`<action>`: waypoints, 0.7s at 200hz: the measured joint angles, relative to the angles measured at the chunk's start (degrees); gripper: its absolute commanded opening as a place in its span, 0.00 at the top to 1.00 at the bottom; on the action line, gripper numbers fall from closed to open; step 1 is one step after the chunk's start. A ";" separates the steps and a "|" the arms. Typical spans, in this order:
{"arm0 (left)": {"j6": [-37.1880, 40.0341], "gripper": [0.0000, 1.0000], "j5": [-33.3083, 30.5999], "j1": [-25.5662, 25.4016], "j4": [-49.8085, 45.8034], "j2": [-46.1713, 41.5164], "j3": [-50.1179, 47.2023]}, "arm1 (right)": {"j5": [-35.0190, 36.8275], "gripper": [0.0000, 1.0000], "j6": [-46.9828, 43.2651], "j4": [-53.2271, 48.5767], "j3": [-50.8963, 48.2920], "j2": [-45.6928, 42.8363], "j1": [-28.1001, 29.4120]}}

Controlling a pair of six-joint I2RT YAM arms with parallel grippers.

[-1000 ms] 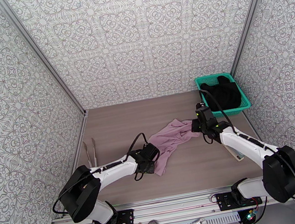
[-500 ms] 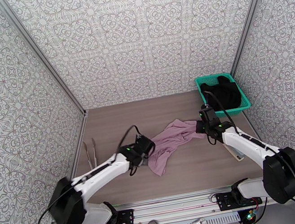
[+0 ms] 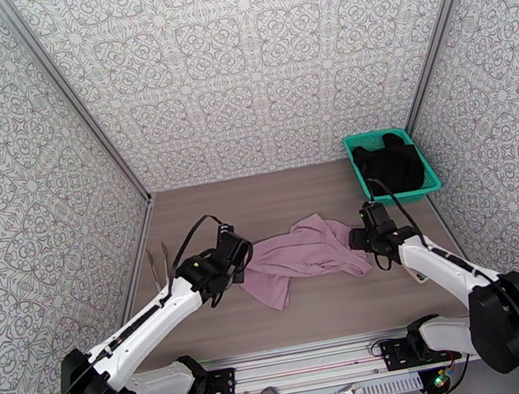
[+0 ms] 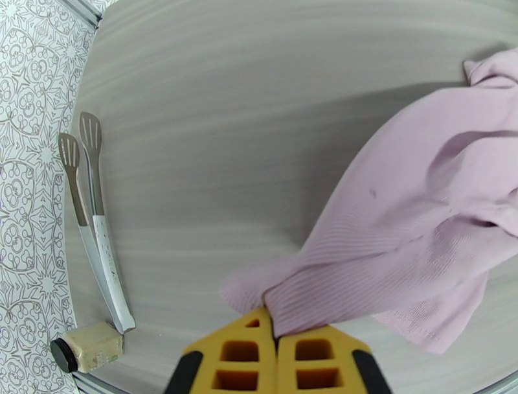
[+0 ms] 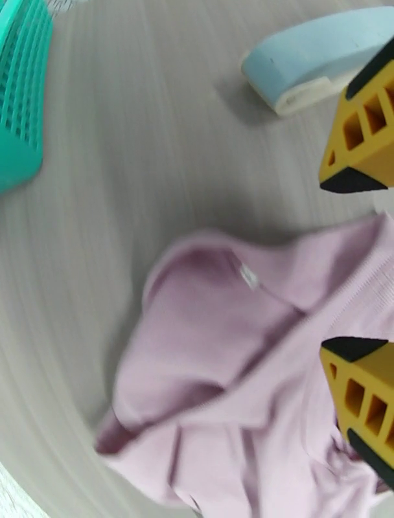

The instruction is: Fold and stack the mixed laundry pile

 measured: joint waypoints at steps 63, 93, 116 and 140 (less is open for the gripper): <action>0.00 1.00 -0.02 0.13 -0.02 -1.79 -0.39 | -10.19 0.47 -3.39 0.44 -3.21 0.28 10.58; 0.00 1.00 0.00 0.17 -0.02 -1.79 -0.39 | -12.37 0.52 -4.83 1.57 -2.01 6.54 15.54; 0.00 1.00 0.00 0.28 -0.02 -1.79 -0.39 | -13.03 0.55 -5.55 2.58 -0.92 9.68 17.07; 0.00 1.00 0.00 0.44 -0.02 -1.79 -0.39 | -12.04 0.55 -5.57 2.38 0.70 11.39 17.59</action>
